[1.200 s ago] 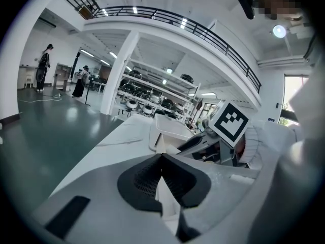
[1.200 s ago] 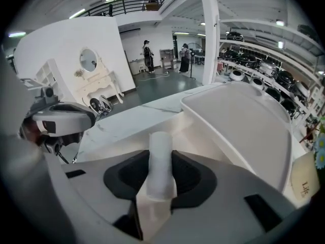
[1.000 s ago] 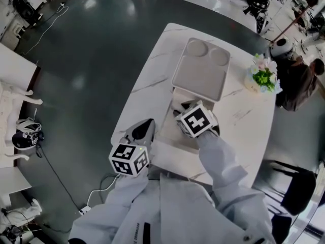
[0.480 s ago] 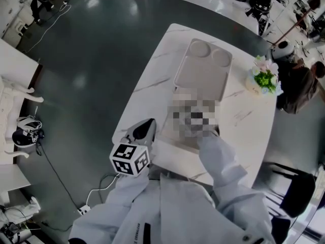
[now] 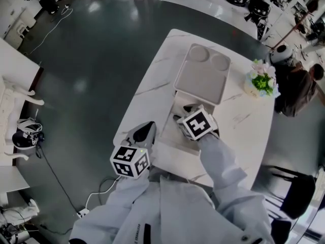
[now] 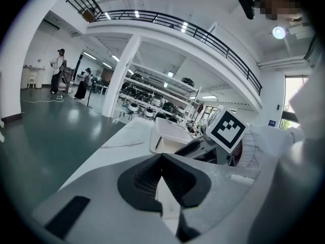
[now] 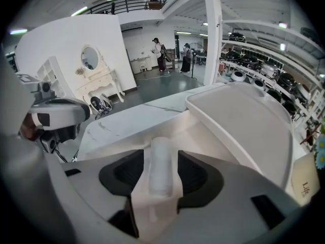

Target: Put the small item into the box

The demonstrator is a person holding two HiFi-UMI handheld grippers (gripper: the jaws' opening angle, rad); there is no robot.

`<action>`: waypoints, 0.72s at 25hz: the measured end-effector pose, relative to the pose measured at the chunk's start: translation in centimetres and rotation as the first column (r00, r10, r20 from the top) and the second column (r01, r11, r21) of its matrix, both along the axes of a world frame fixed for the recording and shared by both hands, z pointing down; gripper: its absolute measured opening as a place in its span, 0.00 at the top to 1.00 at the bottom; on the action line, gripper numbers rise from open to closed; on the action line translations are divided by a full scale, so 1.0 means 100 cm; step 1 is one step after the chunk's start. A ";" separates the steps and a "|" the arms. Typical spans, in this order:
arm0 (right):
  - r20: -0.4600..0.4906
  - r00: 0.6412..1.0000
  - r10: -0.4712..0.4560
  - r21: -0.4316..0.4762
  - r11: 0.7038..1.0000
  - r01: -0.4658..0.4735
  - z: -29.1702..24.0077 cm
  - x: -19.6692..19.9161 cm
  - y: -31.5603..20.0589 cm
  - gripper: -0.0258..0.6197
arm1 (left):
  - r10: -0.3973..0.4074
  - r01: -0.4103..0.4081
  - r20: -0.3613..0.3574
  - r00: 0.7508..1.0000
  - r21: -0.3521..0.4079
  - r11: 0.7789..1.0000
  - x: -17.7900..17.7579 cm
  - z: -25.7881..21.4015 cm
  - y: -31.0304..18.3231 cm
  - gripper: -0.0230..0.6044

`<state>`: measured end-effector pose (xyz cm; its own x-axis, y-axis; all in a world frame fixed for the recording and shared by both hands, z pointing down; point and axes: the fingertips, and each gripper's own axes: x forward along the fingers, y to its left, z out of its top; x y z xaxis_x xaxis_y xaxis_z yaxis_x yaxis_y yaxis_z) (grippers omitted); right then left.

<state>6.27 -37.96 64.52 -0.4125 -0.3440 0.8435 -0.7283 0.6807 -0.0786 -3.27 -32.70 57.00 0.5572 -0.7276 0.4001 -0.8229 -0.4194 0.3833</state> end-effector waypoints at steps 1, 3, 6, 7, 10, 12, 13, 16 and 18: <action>0.015 1.000 0.003 0.002 1.000 -0.003 -0.003 -0.001 0.001 0.65 | 0.001 -0.001 -0.001 1.000 0.003 1.000 0.000 -0.002 0.000 0.97; 0.045 0.999 0.008 0.006 1.000 -0.008 -0.010 -0.003 0.003 0.65 | 0.003 -0.003 -0.003 1.000 0.010 1.000 0.000 -0.007 0.001 0.97; 0.080 0.997 0.024 0.010 1.000 -0.025 -0.019 0.000 0.007 0.68 | 0.005 -0.005 -0.003 1.000 0.022 1.000 0.003 -0.012 0.003 0.97; 0.088 0.996 0.026 0.018 0.999 -0.028 -0.022 0.002 0.008 0.70 | 0.005 -0.005 -0.004 1.000 0.027 1.000 0.003 -0.014 0.003 0.97; 0.097 0.995 0.026 0.057 0.998 -0.032 -0.036 0.008 0.009 0.78 | 0.006 -0.006 -0.007 1.000 0.047 0.999 0.003 -0.023 0.004 0.97; 0.118 0.992 0.034 0.080 0.996 -0.044 -0.046 0.009 0.011 0.82 | 0.007 -0.007 -0.009 1.000 0.058 0.998 0.003 -0.028 0.006 0.97; 0.128 0.991 0.038 0.092 0.995 -0.050 -0.049 0.010 0.012 0.85 | 0.008 -0.007 -0.010 1.000 0.063 0.998 0.003 -0.031 0.006 0.97; 0.145 0.988 0.053 0.134 0.988 -0.073 -0.057 0.015 0.014 0.93 | 0.015 -0.014 -0.013 1.000 0.079 0.997 0.006 -0.038 0.009 0.97; 0.181 0.981 0.064 0.157 0.983 -0.093 -0.063 0.017 0.018 0.96 | 0.023 -0.022 -0.013 1.000 0.094 0.995 0.008 -0.045 0.010 0.97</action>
<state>7.96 -36.11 58.24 -0.5141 -0.5089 0.6905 -0.7652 0.6358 -0.1012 -2.43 -31.66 52.54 0.5791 -0.7487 0.3226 -0.8075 -0.4724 0.3532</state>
